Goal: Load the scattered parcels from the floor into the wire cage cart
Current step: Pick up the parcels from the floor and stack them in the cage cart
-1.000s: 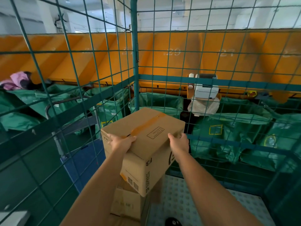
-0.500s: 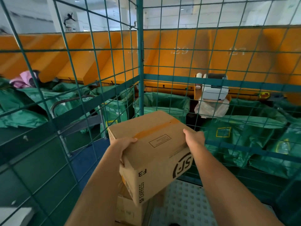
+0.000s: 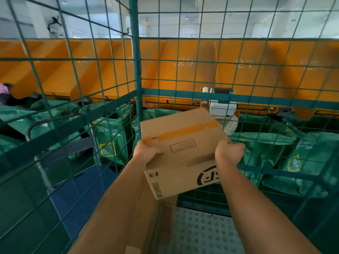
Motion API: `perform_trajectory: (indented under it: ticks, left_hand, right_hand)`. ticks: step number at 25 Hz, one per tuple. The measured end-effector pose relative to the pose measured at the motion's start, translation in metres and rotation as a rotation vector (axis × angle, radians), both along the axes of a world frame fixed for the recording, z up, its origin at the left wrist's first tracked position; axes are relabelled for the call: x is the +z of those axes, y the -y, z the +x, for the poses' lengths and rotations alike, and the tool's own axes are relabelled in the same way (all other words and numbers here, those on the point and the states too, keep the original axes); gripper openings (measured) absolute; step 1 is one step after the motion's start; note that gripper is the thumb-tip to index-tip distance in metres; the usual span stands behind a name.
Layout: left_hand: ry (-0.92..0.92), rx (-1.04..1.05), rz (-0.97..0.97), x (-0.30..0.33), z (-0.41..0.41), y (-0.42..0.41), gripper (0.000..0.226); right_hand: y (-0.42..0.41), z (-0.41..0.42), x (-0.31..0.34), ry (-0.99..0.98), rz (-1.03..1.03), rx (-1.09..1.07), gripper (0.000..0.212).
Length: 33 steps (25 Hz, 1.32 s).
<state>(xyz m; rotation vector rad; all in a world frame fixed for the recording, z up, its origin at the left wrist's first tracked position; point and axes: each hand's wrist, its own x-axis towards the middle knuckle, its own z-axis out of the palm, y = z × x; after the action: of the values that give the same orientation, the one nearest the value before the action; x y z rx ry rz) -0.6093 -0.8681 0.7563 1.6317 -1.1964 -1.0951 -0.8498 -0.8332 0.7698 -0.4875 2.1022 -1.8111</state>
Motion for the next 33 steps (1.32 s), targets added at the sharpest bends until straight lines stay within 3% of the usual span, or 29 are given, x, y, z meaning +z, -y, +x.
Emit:
perform_trajectory:
  ticks: [2,5,9,12,15,20,28,31,33]
  left_hand:
    - [0.053,0.006,-0.080,0.004,-0.007,0.026,0.083]
    - [0.450,-0.006,-0.130,0.005,-0.009,0.072,0.097]
    - [0.671,-0.094,-0.160,-0.007,-0.008,0.127,0.088]
    - [0.711,-0.155,-0.134,-0.030,-0.005,0.157,0.081]
    - [0.763,-0.114,-0.084,-0.055,0.001,0.175,0.082]
    - [0.894,-0.128,-0.010,-0.081,0.021,0.185,0.077]
    - [0.906,-0.221,0.102,-0.142,0.044,0.213,0.074]
    - [1.025,-0.392,0.228,-0.180,0.037,0.225,0.057]
    - [1.010,-0.389,0.285,-0.186,0.030,0.228,0.055]
  right_hand:
    - [0.016,-0.003,-0.003,0.038,-0.036,0.001,0.035]
    - [0.047,0.001,-0.023,0.133,-0.076,0.017,0.034]
    - [0.085,0.011,-0.066,0.257,-0.064,0.033,0.030]
    - [0.104,0.022,-0.100,0.285,-0.005,0.026,0.017]
    - [0.120,0.040,-0.130,0.277,0.077,0.002,0.018]
    - [0.122,0.069,-0.162,0.217,0.341,0.095,0.043]
    - [0.147,0.077,-0.215,0.234,0.382,0.191,0.020]
    - [0.159,0.075,-0.229,0.110,0.445,0.381,0.014]
    - [0.167,0.070,-0.232,0.025,0.501,0.422,0.018]
